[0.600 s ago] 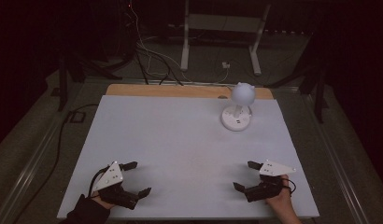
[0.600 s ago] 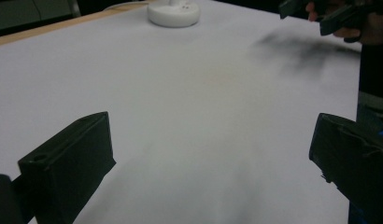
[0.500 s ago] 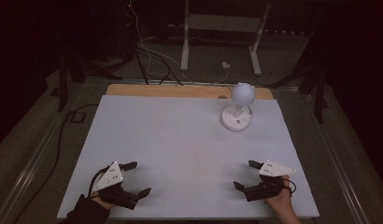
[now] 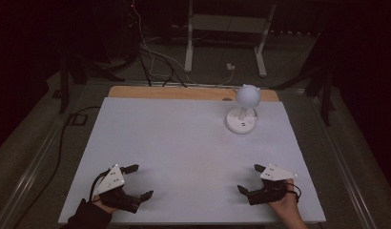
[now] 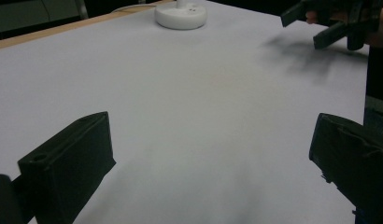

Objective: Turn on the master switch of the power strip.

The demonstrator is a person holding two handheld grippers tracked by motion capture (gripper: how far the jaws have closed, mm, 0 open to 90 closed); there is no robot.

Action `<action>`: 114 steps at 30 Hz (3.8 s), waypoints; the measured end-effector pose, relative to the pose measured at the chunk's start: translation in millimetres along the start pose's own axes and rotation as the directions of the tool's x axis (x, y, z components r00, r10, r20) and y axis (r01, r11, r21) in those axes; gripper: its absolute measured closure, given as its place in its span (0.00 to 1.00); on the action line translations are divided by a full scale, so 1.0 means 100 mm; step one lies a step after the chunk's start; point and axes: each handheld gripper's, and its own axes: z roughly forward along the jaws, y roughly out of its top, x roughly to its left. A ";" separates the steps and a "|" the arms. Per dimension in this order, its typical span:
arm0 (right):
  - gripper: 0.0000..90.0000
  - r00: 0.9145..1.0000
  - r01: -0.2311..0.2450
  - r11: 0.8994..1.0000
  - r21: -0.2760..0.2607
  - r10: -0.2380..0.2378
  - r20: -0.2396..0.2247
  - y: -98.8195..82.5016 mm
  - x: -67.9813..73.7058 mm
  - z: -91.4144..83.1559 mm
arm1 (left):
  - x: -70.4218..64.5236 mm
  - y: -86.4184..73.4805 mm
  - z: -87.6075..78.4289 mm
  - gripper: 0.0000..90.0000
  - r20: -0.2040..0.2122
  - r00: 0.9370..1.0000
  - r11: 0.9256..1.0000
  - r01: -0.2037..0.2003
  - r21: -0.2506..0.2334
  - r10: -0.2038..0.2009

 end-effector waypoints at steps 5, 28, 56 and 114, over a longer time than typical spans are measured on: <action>0.00 0.999 0.018 1.000 0.003 -0.018 -0.046 0.04 0.08 0.01 | -0.02 0.00 0.02 0.00 -0.003 1.000 1.000 -0.014 0.009 0.014; 0.00 0.988 -0.033 0.999 -0.021 0.029 -0.153 0.29 0.22 -0.03 | -0.03 0.01 0.01 0.00 0.007 1.000 1.000 -0.017 -0.003 0.017; 0.00 0.997 0.003 0.990 -0.142 -0.015 -0.077 0.72 0.04 -0.09 | -0.03 0.01 0.00 0.00 0.008 1.000 1.000 -0.009 -0.005 0.009; 0.00 0.986 -0.128 0.982 -0.138 0.141 0.084 1.10 -1.05 0.11 | -0.02 0.01 0.00 0.00 0.012 1.000 1.000 0.001 -0.009 -0.001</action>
